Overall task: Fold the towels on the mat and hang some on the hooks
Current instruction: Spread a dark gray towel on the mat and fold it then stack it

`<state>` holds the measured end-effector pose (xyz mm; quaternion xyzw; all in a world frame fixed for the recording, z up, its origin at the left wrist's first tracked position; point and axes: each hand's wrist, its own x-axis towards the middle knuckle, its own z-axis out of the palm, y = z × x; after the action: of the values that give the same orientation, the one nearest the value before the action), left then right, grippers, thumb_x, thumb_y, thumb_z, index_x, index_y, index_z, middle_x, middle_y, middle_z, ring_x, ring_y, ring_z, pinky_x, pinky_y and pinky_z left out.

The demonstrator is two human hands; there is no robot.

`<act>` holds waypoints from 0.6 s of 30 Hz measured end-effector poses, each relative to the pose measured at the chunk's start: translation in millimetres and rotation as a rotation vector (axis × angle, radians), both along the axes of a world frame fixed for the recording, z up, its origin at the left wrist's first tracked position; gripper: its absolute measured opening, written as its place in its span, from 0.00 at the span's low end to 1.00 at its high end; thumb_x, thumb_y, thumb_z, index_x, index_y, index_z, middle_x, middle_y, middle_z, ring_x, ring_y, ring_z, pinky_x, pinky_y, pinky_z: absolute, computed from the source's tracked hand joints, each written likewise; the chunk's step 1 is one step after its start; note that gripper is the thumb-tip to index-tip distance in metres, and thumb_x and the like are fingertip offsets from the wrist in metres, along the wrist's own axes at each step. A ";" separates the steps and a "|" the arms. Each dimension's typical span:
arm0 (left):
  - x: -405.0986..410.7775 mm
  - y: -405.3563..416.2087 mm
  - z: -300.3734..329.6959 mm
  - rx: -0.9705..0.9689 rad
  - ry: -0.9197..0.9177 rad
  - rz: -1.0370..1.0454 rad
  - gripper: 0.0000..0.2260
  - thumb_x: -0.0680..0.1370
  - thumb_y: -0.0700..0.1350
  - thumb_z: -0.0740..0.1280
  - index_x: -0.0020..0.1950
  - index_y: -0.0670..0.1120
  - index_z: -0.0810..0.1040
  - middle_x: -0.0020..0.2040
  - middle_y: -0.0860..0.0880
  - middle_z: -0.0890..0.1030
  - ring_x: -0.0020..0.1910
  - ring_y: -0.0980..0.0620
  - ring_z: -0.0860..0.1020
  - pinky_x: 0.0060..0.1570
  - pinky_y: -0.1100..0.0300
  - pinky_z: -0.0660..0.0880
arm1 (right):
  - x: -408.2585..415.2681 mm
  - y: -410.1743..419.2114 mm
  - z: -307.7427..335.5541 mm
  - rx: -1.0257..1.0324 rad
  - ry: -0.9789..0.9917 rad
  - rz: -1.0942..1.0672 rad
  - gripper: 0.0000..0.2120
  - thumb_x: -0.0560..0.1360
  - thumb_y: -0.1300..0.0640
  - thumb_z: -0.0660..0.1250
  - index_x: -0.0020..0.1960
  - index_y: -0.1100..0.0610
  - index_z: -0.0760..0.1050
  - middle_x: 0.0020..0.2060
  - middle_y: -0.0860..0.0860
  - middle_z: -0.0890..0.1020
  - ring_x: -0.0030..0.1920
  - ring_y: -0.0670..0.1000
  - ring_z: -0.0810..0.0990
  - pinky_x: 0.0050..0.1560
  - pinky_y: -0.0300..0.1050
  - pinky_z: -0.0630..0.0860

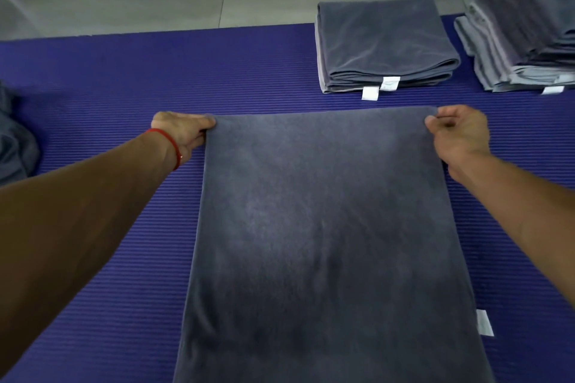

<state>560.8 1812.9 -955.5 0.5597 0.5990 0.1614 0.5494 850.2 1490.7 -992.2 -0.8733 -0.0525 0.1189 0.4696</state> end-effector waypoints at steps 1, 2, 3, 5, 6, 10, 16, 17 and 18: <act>-0.7 -1.4 -0.6 0.081 0.086 -0.040 0.05 0.73 0.40 0.77 0.43 0.43 0.82 0.53 0.45 0.85 0.46 0.51 0.84 0.52 0.55 0.83 | 0.0 1.6 -1.6 -0.010 -0.036 -0.026 0.10 0.79 0.58 0.71 0.60 0.55 0.77 0.47 0.49 0.82 0.49 0.48 0.81 0.56 0.43 0.78; -1.2 -1.5 -1.5 0.171 0.194 -0.080 0.07 0.72 0.44 0.79 0.42 0.46 0.82 0.51 0.47 0.86 0.47 0.51 0.84 0.55 0.54 0.82 | -0.3 2.6 -4.2 -0.015 -0.070 -0.053 0.12 0.79 0.59 0.70 0.62 0.56 0.75 0.45 0.47 0.81 0.48 0.48 0.80 0.58 0.43 0.77; -2.4 -1.1 -3.1 0.263 0.282 -0.094 0.09 0.70 0.47 0.80 0.41 0.47 0.82 0.49 0.49 0.85 0.48 0.51 0.84 0.56 0.56 0.80 | -2.8 4.2 -5.9 -0.011 -0.096 -0.066 0.14 0.79 0.59 0.70 0.63 0.57 0.72 0.43 0.46 0.80 0.48 0.48 0.79 0.59 0.43 0.76; -2.9 -3.7 -1.2 0.399 0.411 -0.141 0.15 0.70 0.49 0.80 0.46 0.45 0.77 0.48 0.49 0.82 0.48 0.49 0.80 0.53 0.60 0.76 | -12.3 6.2 -10.7 -0.080 -0.224 0.000 0.16 0.80 0.59 0.67 0.66 0.61 0.69 0.48 0.49 0.79 0.52 0.52 0.78 0.63 0.44 0.73; -4.6 -7.1 -0.9 0.505 0.478 -0.215 0.16 0.71 0.49 0.79 0.49 0.44 0.75 0.49 0.46 0.80 0.49 0.46 0.79 0.51 0.57 0.74 | -20.0 6.8 -11.8 -0.181 -0.351 0.078 0.19 0.80 0.57 0.65 0.68 0.62 0.68 0.55 0.54 0.77 0.58 0.56 0.77 0.64 0.47 0.72; -20.2 -50.2 -6.0 1.073 0.588 -0.664 0.14 0.80 0.49 0.64 0.60 0.41 0.74 0.66 0.36 0.72 0.65 0.33 0.71 0.60 0.38 0.71 | -79.0 1.5 -5.0 -0.495 -0.799 0.783 0.29 0.80 0.46 0.58 0.78 0.56 0.61 0.78 0.61 0.61 0.77 0.63 0.61 0.73 0.66 0.62; -97.8 -164.1 -52.8 1.168 0.613 -1.233 0.29 0.83 0.58 0.52 0.82 0.47 0.58 0.82 0.38 0.54 0.80 0.34 0.51 0.72 0.32 0.58 | -148.9 -59.9 -22.7 -0.642 -0.835 1.284 0.34 0.82 0.42 0.52 0.83 0.54 0.51 0.83 0.57 0.49 0.83 0.58 0.46 0.78 0.65 0.53; -108.0 -165.1 -53.7 1.128 0.621 -1.233 0.30 0.83 0.58 0.51 0.82 0.47 0.56 0.82 0.38 0.53 0.80 0.34 0.51 0.72 0.32 0.58 | -147.6 -70.3 -19.2 -0.678 -0.828 1.278 0.34 0.82 0.42 0.52 0.84 0.54 0.50 0.83 0.58 0.49 0.82 0.58 0.46 0.78 0.65 0.54; -114.8 -163.5 -51.3 1.113 0.635 -1.248 0.30 0.83 0.58 0.51 0.82 0.47 0.55 0.82 0.37 0.53 0.80 0.34 0.51 0.73 0.33 0.59 | -146.4 -82.1 -13.9 -0.710 -0.831 1.290 0.34 0.82 0.42 0.53 0.84 0.55 0.49 0.83 0.58 0.48 0.82 0.58 0.46 0.78 0.65 0.54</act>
<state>446.0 1649.3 -1006.8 0.9876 0.1441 -0.0622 -0.0059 703.8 1408.6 -1006.1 -0.7408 -0.6685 0.0425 -0.0499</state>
